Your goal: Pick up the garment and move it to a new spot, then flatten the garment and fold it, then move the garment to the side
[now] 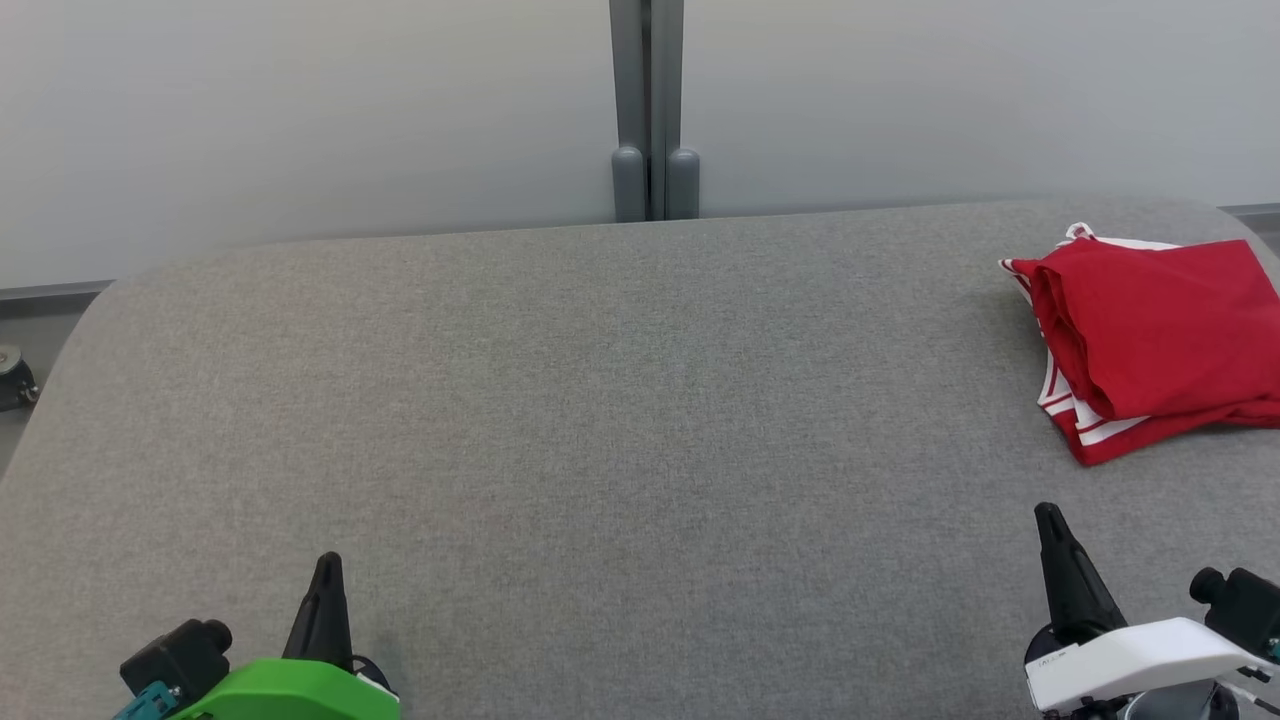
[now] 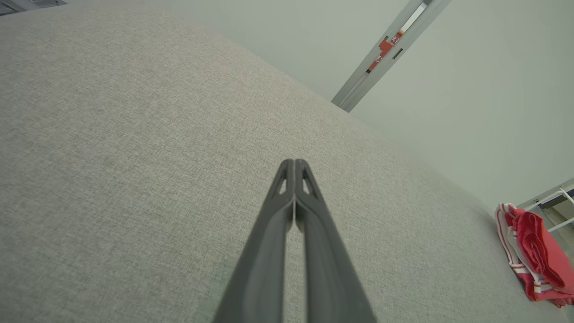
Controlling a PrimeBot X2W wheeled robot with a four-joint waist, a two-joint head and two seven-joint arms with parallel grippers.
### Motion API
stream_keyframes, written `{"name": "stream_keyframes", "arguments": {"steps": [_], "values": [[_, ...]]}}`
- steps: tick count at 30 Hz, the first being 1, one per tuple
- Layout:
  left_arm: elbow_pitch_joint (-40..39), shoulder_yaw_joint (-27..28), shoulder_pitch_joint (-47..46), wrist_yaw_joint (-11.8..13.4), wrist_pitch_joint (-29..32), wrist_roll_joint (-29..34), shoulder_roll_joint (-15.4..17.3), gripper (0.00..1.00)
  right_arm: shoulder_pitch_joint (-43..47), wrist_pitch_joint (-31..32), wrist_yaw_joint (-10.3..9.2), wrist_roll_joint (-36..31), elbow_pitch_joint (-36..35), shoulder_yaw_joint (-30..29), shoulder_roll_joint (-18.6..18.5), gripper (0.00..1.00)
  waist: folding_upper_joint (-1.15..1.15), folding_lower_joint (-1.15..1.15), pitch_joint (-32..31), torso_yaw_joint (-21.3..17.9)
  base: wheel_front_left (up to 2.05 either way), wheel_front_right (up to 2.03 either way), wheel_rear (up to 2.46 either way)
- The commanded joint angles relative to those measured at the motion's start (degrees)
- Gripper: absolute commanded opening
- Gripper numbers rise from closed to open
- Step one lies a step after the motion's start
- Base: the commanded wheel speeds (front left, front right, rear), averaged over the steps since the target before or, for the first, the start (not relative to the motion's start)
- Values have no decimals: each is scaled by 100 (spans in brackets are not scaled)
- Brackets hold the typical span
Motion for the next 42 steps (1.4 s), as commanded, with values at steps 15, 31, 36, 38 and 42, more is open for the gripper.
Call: {"name": "stream_keyframes", "arguments": {"steps": [15, 31, 36, 38, 42], "values": [[-62, 346, -329, -190, 312, -1181, -69, 0, -420, 198, -2, 1311, 193, -57, -58, 0, 0, 0, 24, -9, 0, 0, 0], [-54, 606, -461, -339, 589, -2147, -143, 0, -664, 378, -3, 2365, 413, -108, -55, 0, 0, 0, 49, -18, 0, 0, 0], [-52, 676, -497, -387, 663, -2435, -166, 0, -736, 433, -3, 2668, 474, -125, -51, 0, 0, 0, 57, -21, 0, 0, 0], [-51, 706, -517, -402, 700, -2533, -174, 0, -760, 452, -3, 2786, 503, -133, -49, 0, 0, 0, 60, -22, 0, 0, 0], [-47, 802, -558, -458, 799, -2885, -203, 0, -846, 522, -4, 3164, 583, -158, -42, 0, 0, 0, 71, -26, 0, 0, 0]]}}
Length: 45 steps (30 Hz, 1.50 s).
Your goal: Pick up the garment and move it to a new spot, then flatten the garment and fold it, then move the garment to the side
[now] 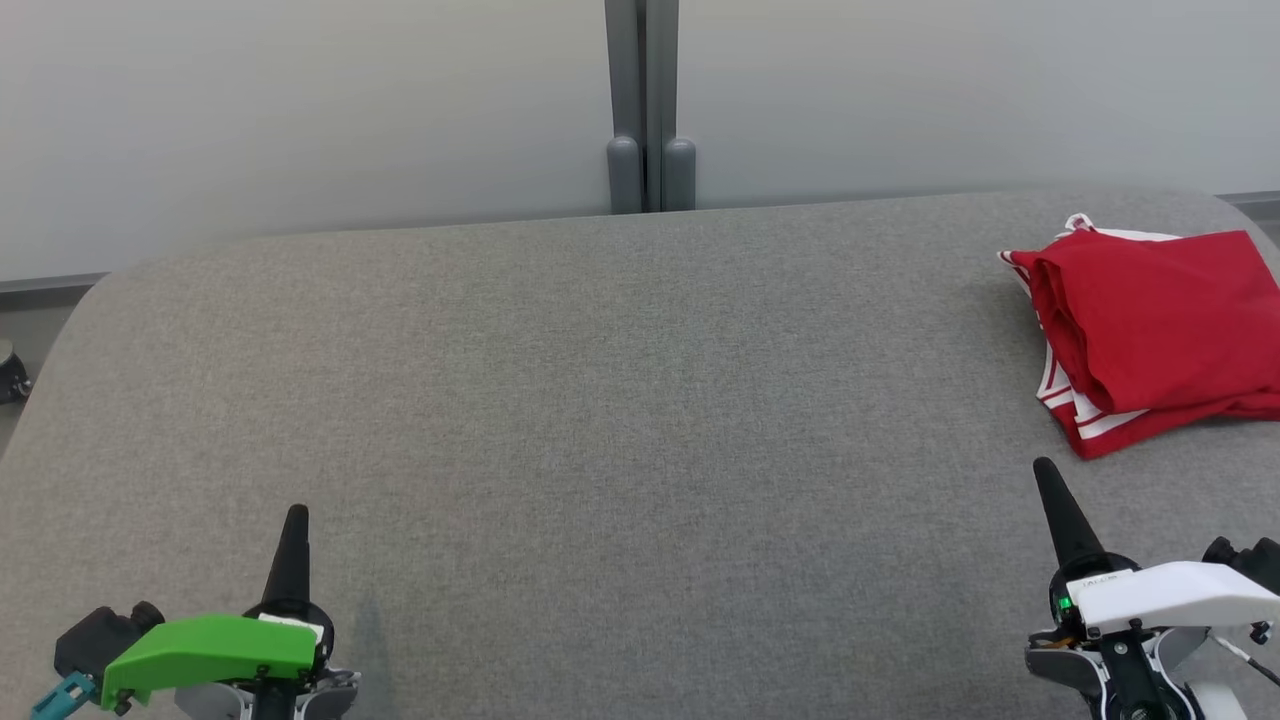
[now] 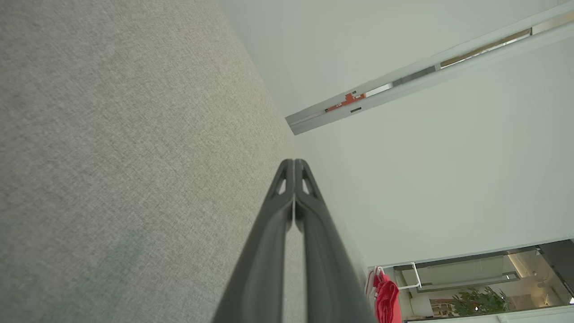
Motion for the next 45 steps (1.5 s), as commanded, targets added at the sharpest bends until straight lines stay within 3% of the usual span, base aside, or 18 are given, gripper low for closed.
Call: {"name": "stream_keyframes", "arguments": {"steps": [1, 45], "values": [[-43, 65, -141, -55, 44, -142, 8, 0, -119, 36, -3, 164, 5, -22, -25, 0, 0, 0, 2, -1, 0, 0, 0], [-18, 563, -393, -342, 576, -2000, -147, 0, -593, 434, -3, 2130, 438, -187, 41, 0, 0, 0, 72, -27, 0, 0, 0]]}}
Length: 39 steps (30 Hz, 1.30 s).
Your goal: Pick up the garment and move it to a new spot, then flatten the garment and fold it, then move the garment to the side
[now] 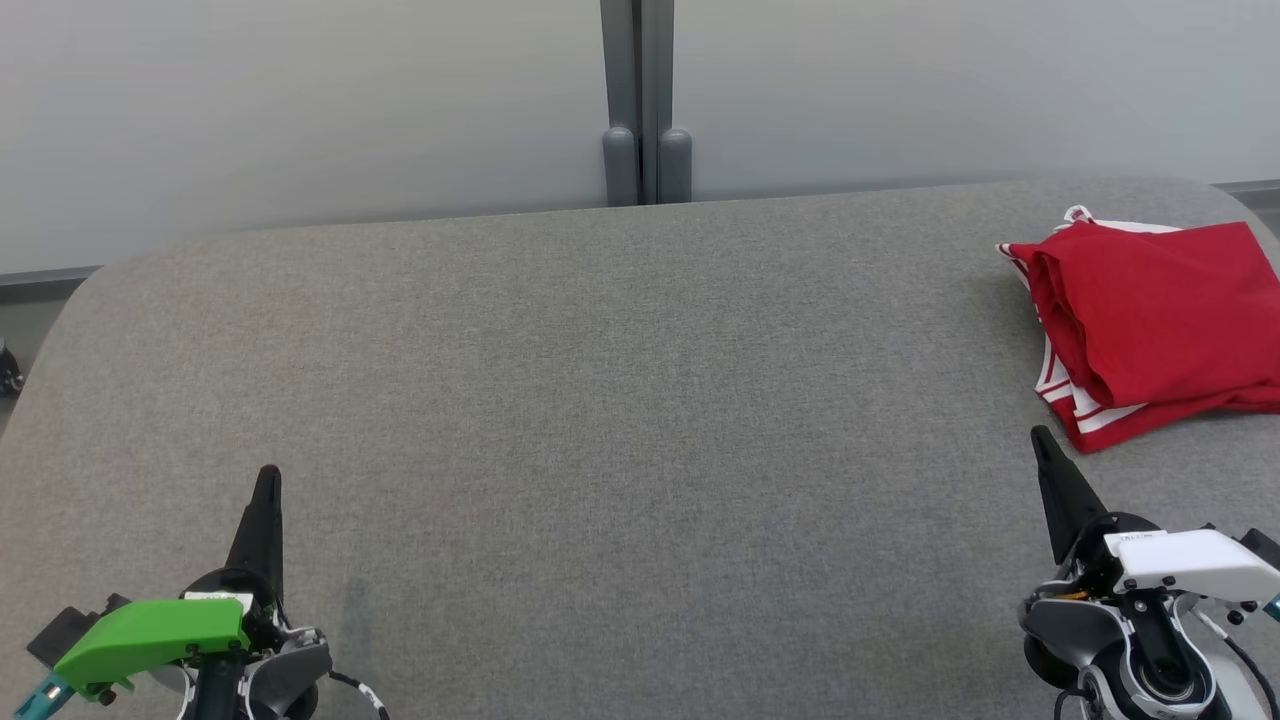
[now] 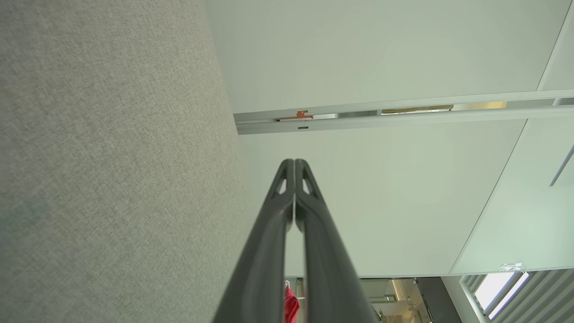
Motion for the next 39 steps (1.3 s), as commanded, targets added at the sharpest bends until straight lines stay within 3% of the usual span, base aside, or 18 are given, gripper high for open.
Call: {"name": "stream_keyframes", "arguments": {"steps": [1, 39], "values": [[-13, 50, -118, -47, 41, -115, 0, 0, -104, 37, 0, 112, 24, -17, 6, 0, 0, 0, 2, -1, 0, 0, 0], [-11, 76, -114, -64, 76, -219, -11, 0, -121, 117, 0, 149, 55, -92, 57, 0, 0, 0, 8, -3, 0, 0, 0]]}}
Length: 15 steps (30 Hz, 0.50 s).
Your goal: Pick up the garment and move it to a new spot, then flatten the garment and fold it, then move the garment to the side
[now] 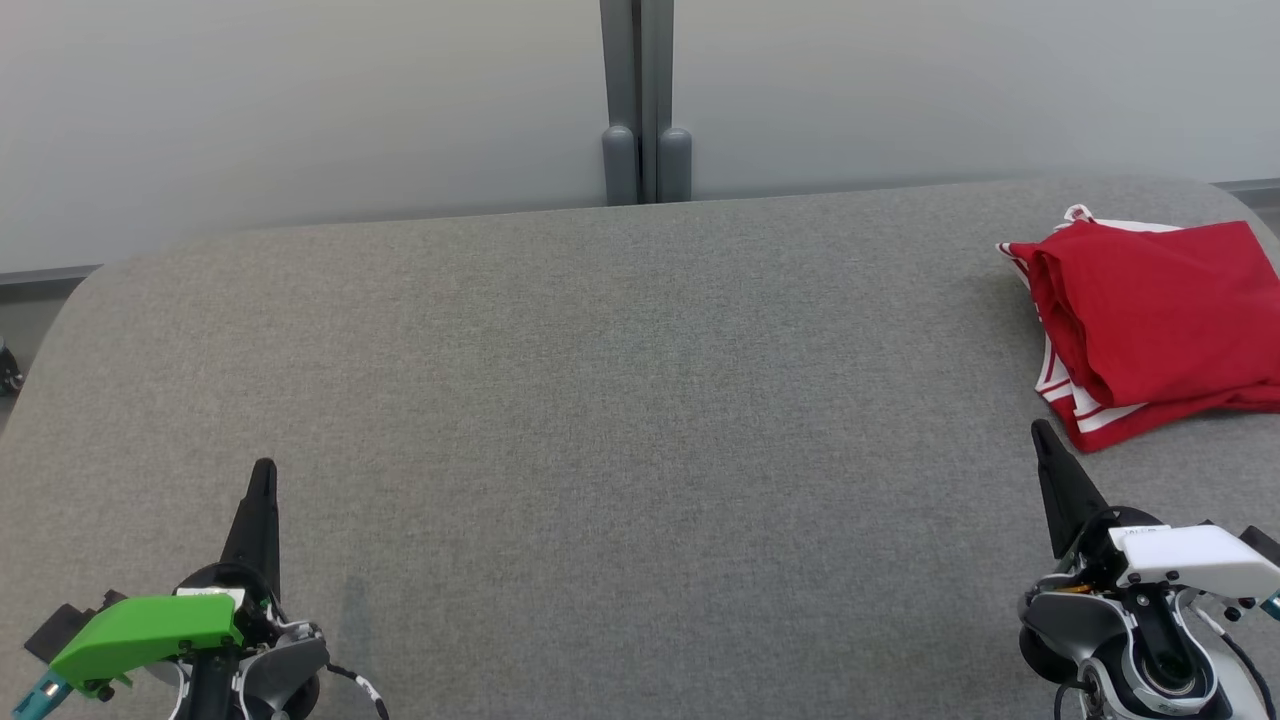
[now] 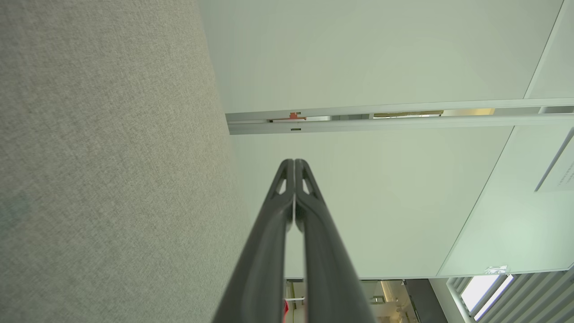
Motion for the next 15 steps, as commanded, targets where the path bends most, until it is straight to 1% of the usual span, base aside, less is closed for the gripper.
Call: {"name": "stream_keyframes", "arguments": {"steps": [1, 15], "values": [[-10, 15, -61, -32, 22, -23, 5, 0, -42, 37, 0, -40, 10, -18, 13, 0, 0, 0, 0, 0, 0, 0, 0], [-10, 16, -61, -32, 23, -22, 4, 0, -44, 42, 0, -49, 11, -35, 22, 0, 0, 0, 0, 0, 0, 0, 0]]}}
